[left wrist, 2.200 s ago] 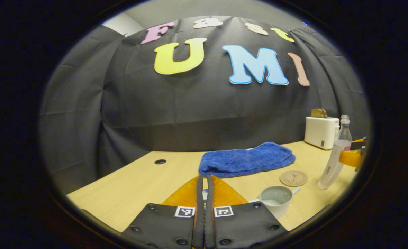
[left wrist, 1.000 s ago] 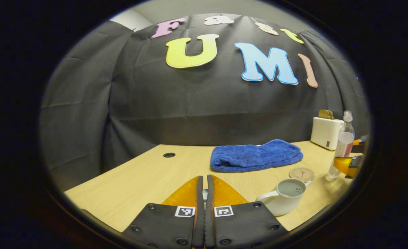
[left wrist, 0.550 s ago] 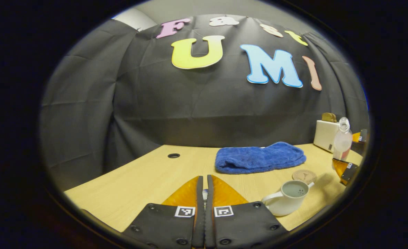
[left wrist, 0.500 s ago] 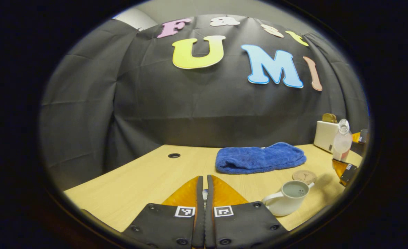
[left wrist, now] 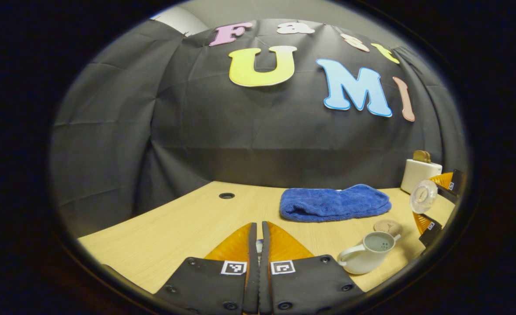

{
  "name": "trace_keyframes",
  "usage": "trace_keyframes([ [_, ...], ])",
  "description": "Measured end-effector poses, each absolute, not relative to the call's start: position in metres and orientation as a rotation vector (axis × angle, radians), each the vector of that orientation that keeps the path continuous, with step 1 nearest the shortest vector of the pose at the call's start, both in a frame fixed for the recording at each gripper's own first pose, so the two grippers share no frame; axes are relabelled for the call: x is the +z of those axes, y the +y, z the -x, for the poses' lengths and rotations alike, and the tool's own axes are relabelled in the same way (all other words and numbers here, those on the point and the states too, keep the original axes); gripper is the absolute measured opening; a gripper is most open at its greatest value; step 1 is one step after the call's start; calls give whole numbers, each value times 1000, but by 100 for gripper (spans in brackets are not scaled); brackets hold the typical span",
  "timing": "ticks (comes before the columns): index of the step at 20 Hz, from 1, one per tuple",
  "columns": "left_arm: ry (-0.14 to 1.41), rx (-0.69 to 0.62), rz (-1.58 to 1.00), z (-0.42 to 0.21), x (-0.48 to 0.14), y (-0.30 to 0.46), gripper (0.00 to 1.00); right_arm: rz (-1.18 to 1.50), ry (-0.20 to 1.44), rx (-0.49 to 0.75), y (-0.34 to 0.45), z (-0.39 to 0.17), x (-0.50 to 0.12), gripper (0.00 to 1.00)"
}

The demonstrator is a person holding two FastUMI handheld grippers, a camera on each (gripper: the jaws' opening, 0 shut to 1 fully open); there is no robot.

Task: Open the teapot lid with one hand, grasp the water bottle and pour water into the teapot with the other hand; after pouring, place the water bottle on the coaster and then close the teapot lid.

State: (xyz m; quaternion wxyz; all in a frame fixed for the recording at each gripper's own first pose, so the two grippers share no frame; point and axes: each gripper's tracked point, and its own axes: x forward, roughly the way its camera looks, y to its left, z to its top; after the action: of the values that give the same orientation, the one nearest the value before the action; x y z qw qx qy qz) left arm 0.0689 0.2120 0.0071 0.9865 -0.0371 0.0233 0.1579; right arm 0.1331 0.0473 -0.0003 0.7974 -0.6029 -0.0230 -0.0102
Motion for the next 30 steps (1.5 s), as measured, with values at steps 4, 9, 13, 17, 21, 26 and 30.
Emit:
trace_keyframes([
  [4, 56, 326, 70, -70, 5, 214, 7, 1401, -69, -20, 50, -139, 0, 73],
  [9, 65, 326, 69, -69, 2, 214, 7, 1531, -121, -23, 52, -143, 4, 73],
  [13, 70, 323, 69, -70, 0, 212, 6, 1602, -159, -21, 54, -143, 7, 73],
  [17, 77, 321, 68, -71, -1, 211, 6, 1661, -193, -17, 56, -142, 10, 73],
  [21, 84, 317, 67, -71, -3, 209, 6, 1702, -218, -20, 55, -143, 15, 73],
  [26, 90, 316, 63, -72, -2, 209, 6, 1746, -246, -36, 55, -145, 19, 73],
  [30, 95, 314, 59, -72, -3, 208, 6, 1778, -268, -50, 55, -148, 25, 73],
])
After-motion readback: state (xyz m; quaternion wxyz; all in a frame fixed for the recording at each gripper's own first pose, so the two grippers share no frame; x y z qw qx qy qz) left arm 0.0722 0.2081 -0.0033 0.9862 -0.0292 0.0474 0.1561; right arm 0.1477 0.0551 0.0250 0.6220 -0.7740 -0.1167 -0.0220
